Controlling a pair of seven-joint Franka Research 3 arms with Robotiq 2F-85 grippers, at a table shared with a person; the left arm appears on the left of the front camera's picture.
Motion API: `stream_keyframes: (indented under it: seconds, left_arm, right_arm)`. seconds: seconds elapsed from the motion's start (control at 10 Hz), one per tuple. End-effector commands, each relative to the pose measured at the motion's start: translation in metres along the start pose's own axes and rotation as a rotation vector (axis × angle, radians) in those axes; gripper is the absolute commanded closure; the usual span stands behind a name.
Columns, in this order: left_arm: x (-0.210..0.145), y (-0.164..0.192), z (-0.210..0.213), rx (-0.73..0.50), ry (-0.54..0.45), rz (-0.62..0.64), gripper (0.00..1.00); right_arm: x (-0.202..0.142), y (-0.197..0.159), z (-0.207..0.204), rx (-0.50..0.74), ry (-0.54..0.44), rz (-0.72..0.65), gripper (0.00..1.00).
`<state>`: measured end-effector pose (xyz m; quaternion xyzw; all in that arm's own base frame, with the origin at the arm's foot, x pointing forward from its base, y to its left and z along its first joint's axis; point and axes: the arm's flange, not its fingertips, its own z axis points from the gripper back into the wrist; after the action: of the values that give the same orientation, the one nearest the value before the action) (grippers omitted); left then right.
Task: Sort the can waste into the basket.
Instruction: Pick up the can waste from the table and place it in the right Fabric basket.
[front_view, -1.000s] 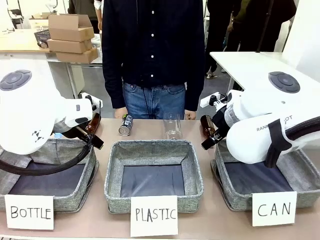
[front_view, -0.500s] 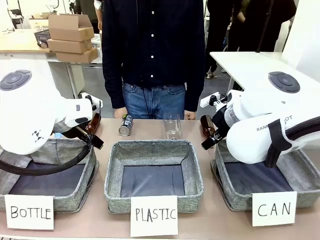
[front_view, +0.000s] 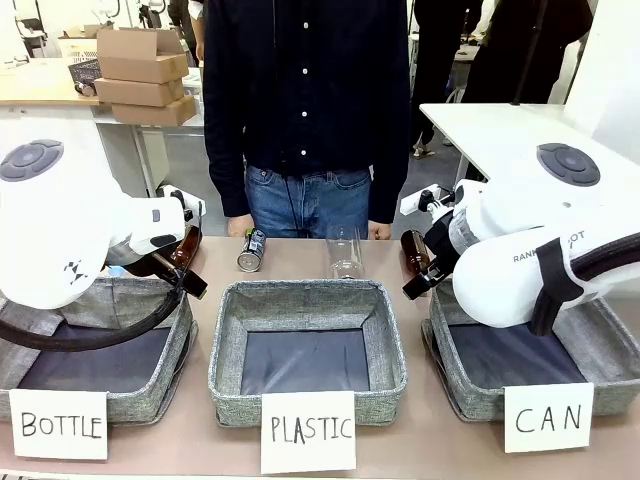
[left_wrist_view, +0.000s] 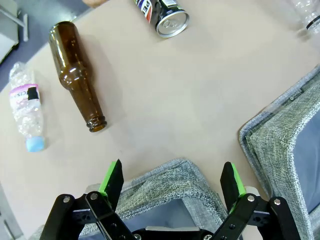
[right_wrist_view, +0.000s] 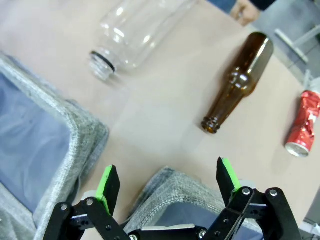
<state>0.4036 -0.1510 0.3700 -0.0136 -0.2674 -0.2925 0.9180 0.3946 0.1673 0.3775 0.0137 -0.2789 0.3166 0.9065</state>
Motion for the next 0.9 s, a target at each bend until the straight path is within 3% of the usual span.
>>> stream_keyframes:
  seconds: [0.0,0.1,0.2,0.3,0.4,0.5,0.6,0.7,0.8]
  left_arm:
    - [0.011,-0.01,0.053,0.021,-0.008,0.01,0.0]
    - [0.007,-0.019,0.115,0.02,-0.07,-0.01,0.0]
    - [-0.017,-0.028,0.177,0.003,-0.172,-0.042,0.0]
    - [-0.048,-0.034,0.213,0.039,-0.229,-0.088,0.0]
    - [-0.079,-0.04,0.229,0.002,-0.254,-0.167,0.0]
    - [-0.093,-0.046,0.22,0.019,-0.215,-0.227,0.0]
    - [0.03,-0.025,0.22,0.035,-0.23,-0.094,0.0]
    - [0.03,-0.025,0.22,0.035,-0.23,-0.094,0.0]
    - [0.011,-0.033,0.267,0.03,-0.246,-0.154,0.0]
  right_arm:
    - [0.008,-0.006,0.063,-0.014,-0.083,-0.007,0.0]
    - [0.003,-0.006,0.112,-0.027,-0.118,0.007,0.0]
    - [-0.014,-0.004,0.159,-0.001,-0.151,0.002,0.0]
    - [-0.036,0.003,0.185,0.03,-0.128,0.044,0.0]
    - [-0.058,0.008,0.192,0.012,-0.104,0.052,0.0]
    - [-0.07,0.013,0.188,-0.052,-0.096,0.034,0.0]
    - [0.015,-0.007,0.187,-0.01,-0.139,0.011,0.0]
    - [0.005,-0.005,0.211,-0.012,-0.122,0.015,0.0]
    - [0.007,-0.006,0.208,0.082,-0.169,0.004,0.0]
